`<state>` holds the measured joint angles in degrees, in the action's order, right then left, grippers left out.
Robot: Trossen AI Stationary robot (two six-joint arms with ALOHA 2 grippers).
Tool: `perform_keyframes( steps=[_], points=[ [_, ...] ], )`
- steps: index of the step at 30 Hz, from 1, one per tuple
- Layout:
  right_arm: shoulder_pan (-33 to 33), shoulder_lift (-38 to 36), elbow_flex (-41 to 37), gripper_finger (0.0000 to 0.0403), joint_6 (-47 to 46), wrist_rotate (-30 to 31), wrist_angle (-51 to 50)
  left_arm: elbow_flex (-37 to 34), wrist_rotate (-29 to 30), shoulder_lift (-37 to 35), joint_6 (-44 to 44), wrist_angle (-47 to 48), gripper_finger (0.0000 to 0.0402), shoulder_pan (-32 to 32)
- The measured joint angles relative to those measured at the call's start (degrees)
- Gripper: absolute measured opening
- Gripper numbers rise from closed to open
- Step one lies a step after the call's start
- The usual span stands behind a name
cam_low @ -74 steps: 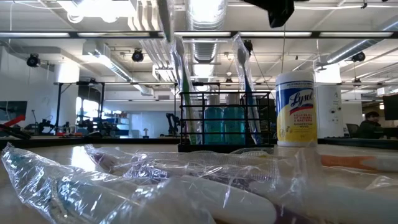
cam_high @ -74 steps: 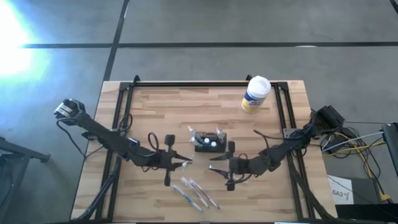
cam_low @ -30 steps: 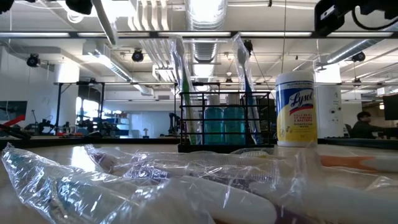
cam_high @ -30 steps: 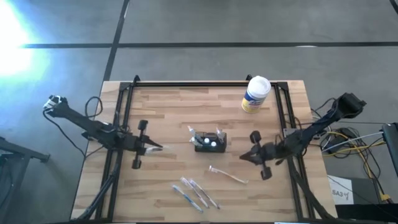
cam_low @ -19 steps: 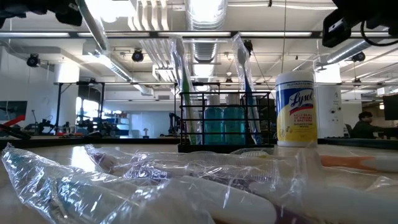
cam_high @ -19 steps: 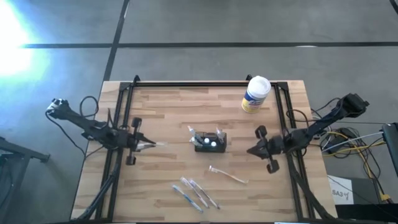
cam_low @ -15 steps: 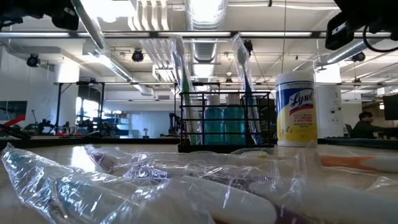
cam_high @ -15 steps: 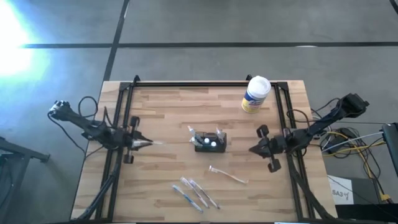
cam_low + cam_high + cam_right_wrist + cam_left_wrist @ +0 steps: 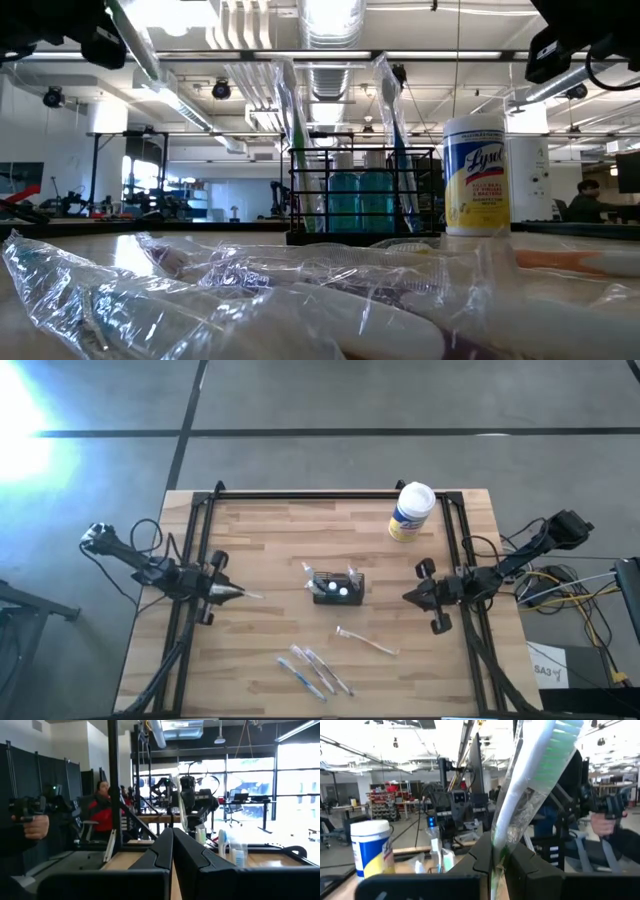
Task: Pick & Place toothbrushing station
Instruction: Put the green toothbrush into the black mesh organizer
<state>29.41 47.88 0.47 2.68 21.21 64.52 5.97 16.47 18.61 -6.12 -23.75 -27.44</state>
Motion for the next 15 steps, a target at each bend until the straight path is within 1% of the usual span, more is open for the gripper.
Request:
perform_keyframes(
  steps=[4,8,15],
  points=[
    [0.0,0.0,0.0,0.0008,0.8,0.0,0.6,0.4,-0.2,7.6,0.3,-8.4,0.0025,0.0],
    [-0.1,-0.1,0.0,0.0008,1.0,0.0,0.6,3.2,-0.5,18.4,-0.9,-16.9,0.0025,0.1],
    [-0.1,-0.1,0.0,0.0008,0.7,0.4,0.6,12.4,-0.3,38.1,-1.7,-20.1,0.0025,1.3]
  ],
)
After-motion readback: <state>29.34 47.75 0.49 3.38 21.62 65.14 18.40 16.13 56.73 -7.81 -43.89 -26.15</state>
